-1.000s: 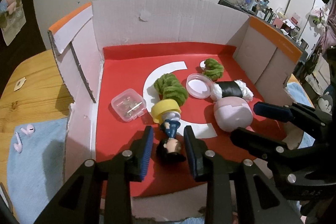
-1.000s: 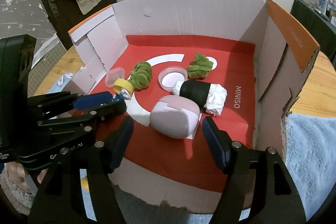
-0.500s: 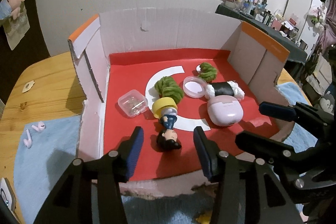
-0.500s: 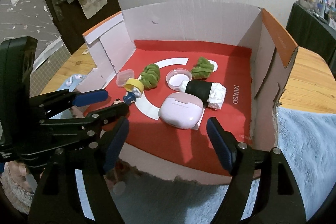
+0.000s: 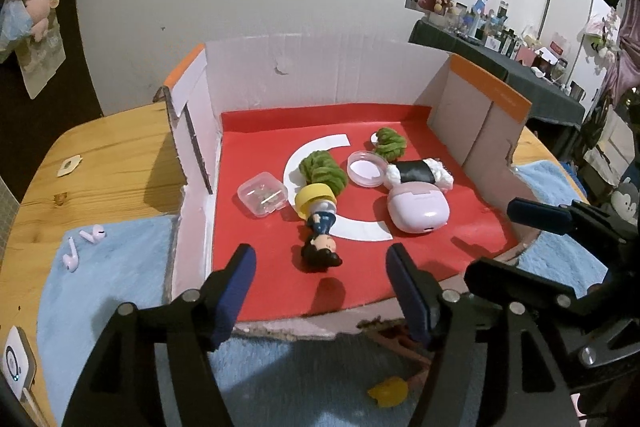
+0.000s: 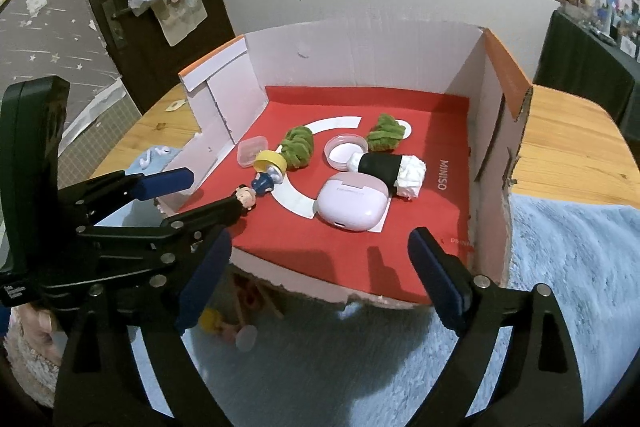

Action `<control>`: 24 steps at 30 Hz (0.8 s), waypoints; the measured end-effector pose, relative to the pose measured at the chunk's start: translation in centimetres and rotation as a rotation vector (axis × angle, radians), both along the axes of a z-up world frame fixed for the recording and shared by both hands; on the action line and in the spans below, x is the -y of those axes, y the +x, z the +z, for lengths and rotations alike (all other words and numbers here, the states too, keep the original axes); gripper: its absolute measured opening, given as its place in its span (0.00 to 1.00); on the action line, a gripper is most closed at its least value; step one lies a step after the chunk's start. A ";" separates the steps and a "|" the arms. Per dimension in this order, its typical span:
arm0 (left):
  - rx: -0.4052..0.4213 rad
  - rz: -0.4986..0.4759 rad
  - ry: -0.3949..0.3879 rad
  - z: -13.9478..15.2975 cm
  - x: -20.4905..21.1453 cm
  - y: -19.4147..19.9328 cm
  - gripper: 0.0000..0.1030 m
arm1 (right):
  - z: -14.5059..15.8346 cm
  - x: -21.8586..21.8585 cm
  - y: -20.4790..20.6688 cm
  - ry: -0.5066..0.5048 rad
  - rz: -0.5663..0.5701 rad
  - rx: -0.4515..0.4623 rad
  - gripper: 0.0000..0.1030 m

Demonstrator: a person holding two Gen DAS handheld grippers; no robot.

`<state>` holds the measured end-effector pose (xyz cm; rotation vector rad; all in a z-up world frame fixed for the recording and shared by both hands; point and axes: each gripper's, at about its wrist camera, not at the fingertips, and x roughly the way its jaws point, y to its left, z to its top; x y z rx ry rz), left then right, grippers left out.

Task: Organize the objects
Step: 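Withdraw both grippers back over the towel toward the remaining items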

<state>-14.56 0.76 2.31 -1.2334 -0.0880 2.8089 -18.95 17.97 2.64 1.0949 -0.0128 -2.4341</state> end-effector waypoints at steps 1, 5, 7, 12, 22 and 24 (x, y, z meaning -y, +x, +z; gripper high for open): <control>-0.003 0.000 0.000 0.1 0.0 0.2 0.69 | 0.0 0.0 0.1 -0.001 -0.001 0.000 0.88; -0.013 0.004 -0.004 0.4 0.0 1.0 0.72 | 0.1 -0.1 0.9 -0.004 -0.006 -0.007 0.88; -0.017 0.003 -0.003 0.6 0.1 1.4 0.72 | 0.3 -0.3 1.3 -0.008 -0.011 -0.011 0.88; -0.030 0.002 -0.007 1.0 -0.1 2.4 0.77 | 0.6 -0.7 2.4 -0.011 -0.020 -0.023 0.92; -0.053 -0.010 -0.030 1.4 -0.5 4.5 0.82 | 0.7 -1.4 4.4 -0.016 -0.037 -0.032 0.94; -0.052 -0.010 -0.028 1.4 -0.6 4.8 0.82 | 0.7 -1.5 4.8 -0.018 -0.041 -0.034 0.94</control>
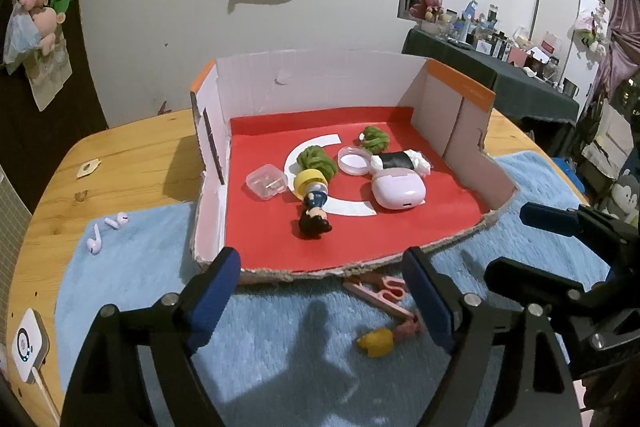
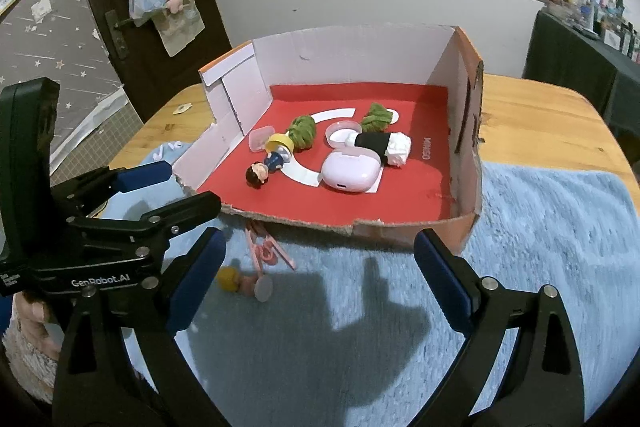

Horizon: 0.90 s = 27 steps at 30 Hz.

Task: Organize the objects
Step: 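Withdraw both grippers back over the towel toward the remaining items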

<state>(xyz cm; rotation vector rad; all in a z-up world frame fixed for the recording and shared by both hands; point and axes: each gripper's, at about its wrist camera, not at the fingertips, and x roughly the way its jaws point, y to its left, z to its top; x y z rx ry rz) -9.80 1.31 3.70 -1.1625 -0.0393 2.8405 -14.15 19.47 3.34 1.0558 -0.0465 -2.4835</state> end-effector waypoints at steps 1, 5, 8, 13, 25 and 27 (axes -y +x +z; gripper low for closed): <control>0.001 -0.001 0.001 0.0 0.0 0.1 0.82 | 0.0 0.0 0.2 0.000 -0.001 0.000 0.94; 0.003 -0.002 0.001 -0.1 -0.1 0.7 0.82 | 0.1 0.0 0.9 0.000 0.000 -0.004 0.94; 0.002 -0.001 0.004 -0.1 -0.1 1.0 0.83 | 0.1 0.0 1.4 0.002 -0.001 -0.007 0.94; 0.003 0.004 0.005 -0.4 -0.3 1.9 0.85 | 0.1 -0.1 2.3 0.004 -0.005 -0.011 0.95; 0.062 -0.016 0.002 -2.7 -2.5 2.3 0.85 | -1.5 -2.1 3.0 0.052 -0.077 0.006 0.95; 0.075 -0.020 -0.005 -3.2 -3.0 2.1 0.85 | -1.6 -2.6 3.0 0.065 -0.094 0.006 0.95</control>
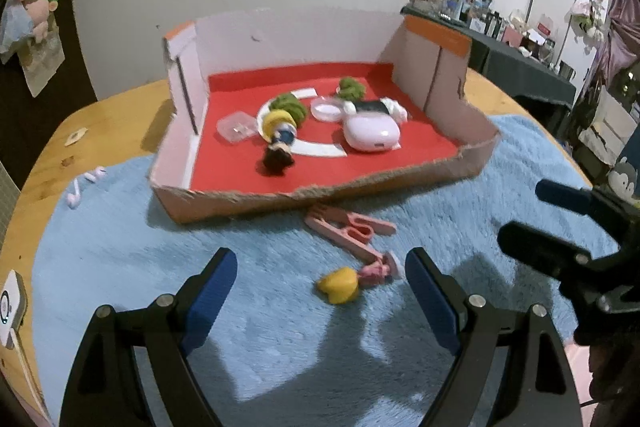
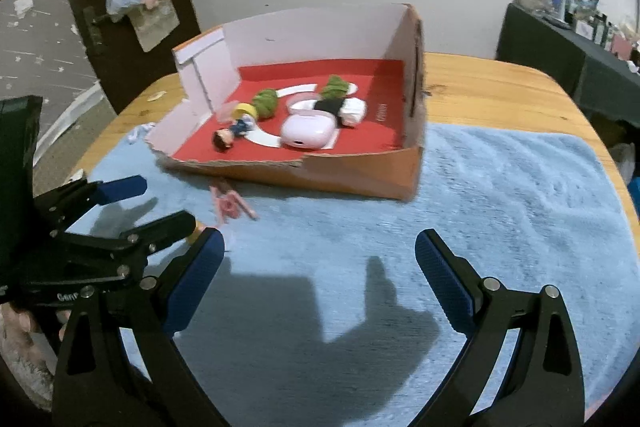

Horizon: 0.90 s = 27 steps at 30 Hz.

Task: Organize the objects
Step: 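Withdraw both grippers back over the towel toward the remaining items, then grasp the blonde doll with the left gripper while the right grasps the pink clothespin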

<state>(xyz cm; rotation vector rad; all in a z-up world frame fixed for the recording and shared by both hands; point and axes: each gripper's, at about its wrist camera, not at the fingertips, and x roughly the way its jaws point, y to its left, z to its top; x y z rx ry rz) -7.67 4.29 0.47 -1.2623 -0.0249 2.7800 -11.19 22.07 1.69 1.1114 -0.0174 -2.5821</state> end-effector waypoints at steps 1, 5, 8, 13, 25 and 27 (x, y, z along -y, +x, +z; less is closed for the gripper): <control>0.006 -0.003 -0.005 -0.3 -0.3 -0.1 0.85 | -0.1 -0.2 -0.1 -0.001 -0.003 0.002 0.95; 0.028 0.002 -0.028 -1.4 -1.1 -0.8 0.85 | -0.3 -0.6 -0.4 0.002 -0.008 0.008 0.95; 0.052 0.017 -0.046 -2.2 -1.1 -1.3 0.85 | -0.4 -0.6 -0.6 0.008 -0.006 0.011 0.95; 0.074 0.024 -0.005 -2.7 0.3 -1.2 0.86 | -0.7 0.2 -1.1 0.011 0.014 0.023 0.95; 0.063 0.053 0.035 -2.7 5.1 1.0 0.86 | -1.5 6.2 -3.0 0.011 0.145 0.059 0.95; 0.060 0.050 0.043 -2.7 5.7 1.2 0.86 | -1.7 7.1 -3.3 0.016 0.161 0.065 0.95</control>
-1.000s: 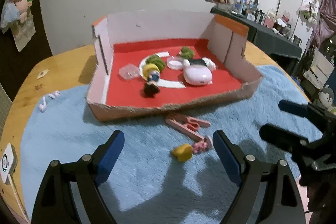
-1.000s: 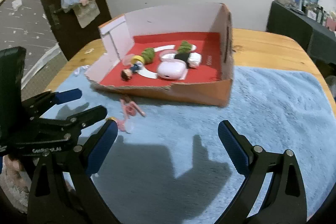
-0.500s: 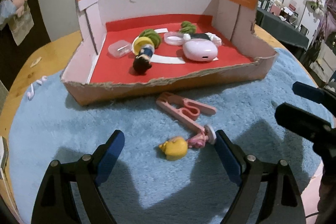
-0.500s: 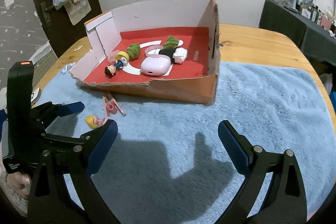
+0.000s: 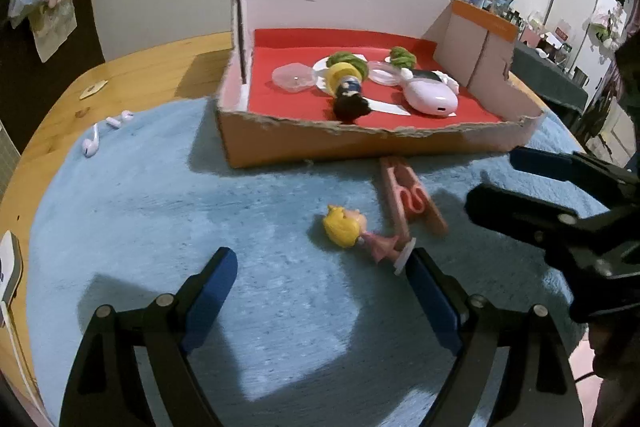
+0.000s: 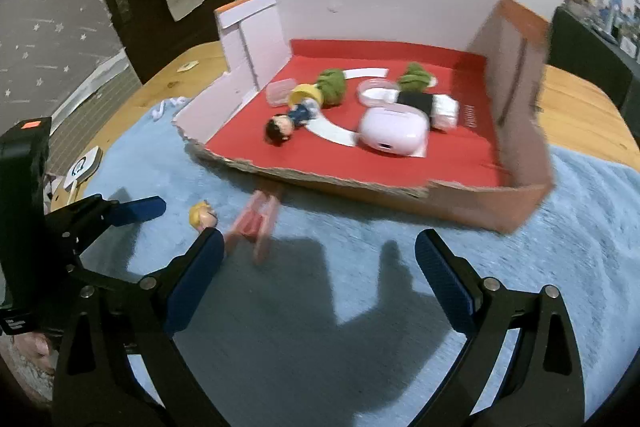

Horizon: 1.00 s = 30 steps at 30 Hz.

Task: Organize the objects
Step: 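Grasp the blonde doll with the left gripper while the right grasps the pink clothespin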

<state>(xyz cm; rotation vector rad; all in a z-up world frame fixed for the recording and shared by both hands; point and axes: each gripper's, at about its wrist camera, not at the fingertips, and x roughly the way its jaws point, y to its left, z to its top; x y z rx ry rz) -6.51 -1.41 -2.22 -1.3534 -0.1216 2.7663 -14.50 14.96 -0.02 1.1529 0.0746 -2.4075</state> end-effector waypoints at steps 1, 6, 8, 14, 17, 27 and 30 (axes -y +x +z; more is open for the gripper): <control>-0.003 0.000 0.002 0.0 0.2 0.1 0.85 | -0.1 0.4 -0.1 0.002 0.006 0.002 0.95; -0.011 -0.030 0.008 0.1 0.6 0.0 0.83 | -0.9 2.0 -0.9 0.004 0.025 0.026 0.95; -0.012 -0.044 0.001 0.1 0.6 0.0 0.83 | -1.1 2.4 -1.3 0.006 0.024 0.032 0.95; -0.026 -0.082 -0.029 0.0 0.2 0.1 0.74 | -2.1 3.1 -1.8 0.034 0.021 0.057 0.94; -0.038 -0.100 -0.042 0.0 -0.3 0.1 0.67 | -2.3 3.5 -1.8 0.067 0.017 0.047 0.81; -0.055 -0.157 -0.071 0.2 -1.5 -0.3 0.47 | -2.0 5.2 -1.1 0.082 0.111 0.061 0.29; -0.054 -0.156 -0.042 0.2 -1.1 -0.2 0.47 | -2.0 4.6 -1.1 0.059 0.108 0.078 0.27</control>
